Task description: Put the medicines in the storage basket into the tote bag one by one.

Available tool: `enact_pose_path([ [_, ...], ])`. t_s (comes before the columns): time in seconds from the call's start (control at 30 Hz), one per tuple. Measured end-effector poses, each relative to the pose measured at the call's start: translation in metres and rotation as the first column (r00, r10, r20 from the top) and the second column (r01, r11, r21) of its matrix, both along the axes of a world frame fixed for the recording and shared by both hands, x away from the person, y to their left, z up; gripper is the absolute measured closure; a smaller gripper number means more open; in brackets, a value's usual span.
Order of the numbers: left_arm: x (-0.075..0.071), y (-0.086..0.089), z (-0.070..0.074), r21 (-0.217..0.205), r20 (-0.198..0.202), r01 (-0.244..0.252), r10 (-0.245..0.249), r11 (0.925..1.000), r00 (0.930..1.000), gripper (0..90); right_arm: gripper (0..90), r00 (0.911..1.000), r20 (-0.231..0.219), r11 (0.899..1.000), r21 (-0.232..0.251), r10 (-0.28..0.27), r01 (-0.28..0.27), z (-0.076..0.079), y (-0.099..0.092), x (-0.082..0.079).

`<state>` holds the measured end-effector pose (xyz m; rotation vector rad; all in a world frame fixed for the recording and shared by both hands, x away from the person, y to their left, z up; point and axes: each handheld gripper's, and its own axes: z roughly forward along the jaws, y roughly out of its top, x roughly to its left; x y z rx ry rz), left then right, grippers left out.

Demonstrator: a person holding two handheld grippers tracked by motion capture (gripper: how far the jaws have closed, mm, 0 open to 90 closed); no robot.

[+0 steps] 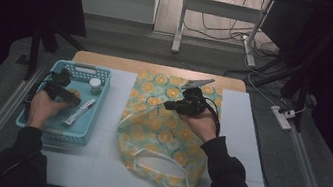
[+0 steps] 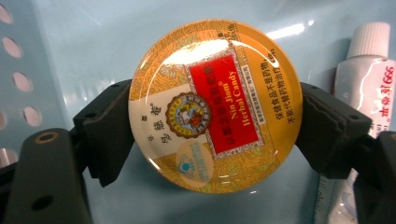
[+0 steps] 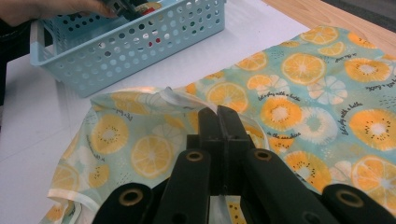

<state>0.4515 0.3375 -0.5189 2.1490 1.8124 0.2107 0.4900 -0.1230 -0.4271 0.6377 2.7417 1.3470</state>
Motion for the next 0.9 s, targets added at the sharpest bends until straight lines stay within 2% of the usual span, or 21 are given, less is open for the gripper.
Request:
enact_pose_path([
  [0.1, -0.002, 0.002, 0.004, -0.034, 0.027, 0.000, 0.001, 0.9994, 0.9996, 20.7, 90.0, 1.0000, 0.000, 1.000, -0.001, 0.000, 0.000, 0.000, 0.000, 0.000],
  [0.23, -0.005, 0.001, 0.007, -0.052, 0.050, 0.019, -0.017, 0.9985, 0.9986, 20.7, 90.0, 1.0000, 0.001, 1.000, 0.001, -0.003, 0.003, 0.000, 0.000, 0.001],
  [0.33, -0.007, -0.003, 0.011, -0.049, 0.068, 0.043, -0.040, 0.9979, 0.9969, 20.7, 90.0, 1.0000, -0.001, 1.000, 0.003, -0.007, 0.007, 0.001, -0.001, 0.002],
  [0.4, -0.010, -0.007, 0.016, -0.037, 0.095, 0.073, -0.069, 0.9967, 0.9930, 20.7, 90.0, 1.0000, -0.001, 1.000, 0.002, -0.010, 0.010, 0.001, -0.001, 0.002],
  [0.57, -0.017, -0.013, 0.031, -0.025, 0.129, 0.115, -0.111, 0.9930, 0.9854, 20.7, 90.0, 0.9998, 0.004, 1.000, 0.005, -0.017, 0.017, 0.001, -0.003, 0.003],
  [0.9, -0.031, -0.024, 0.051, -0.060, 0.188, 0.180, -0.166, 0.9819, 0.9681, 20.7, 90.0, 0.9995, 0.007, 1.000, 0.003, -0.029, 0.029, 0.001, -0.004, 0.003],
])
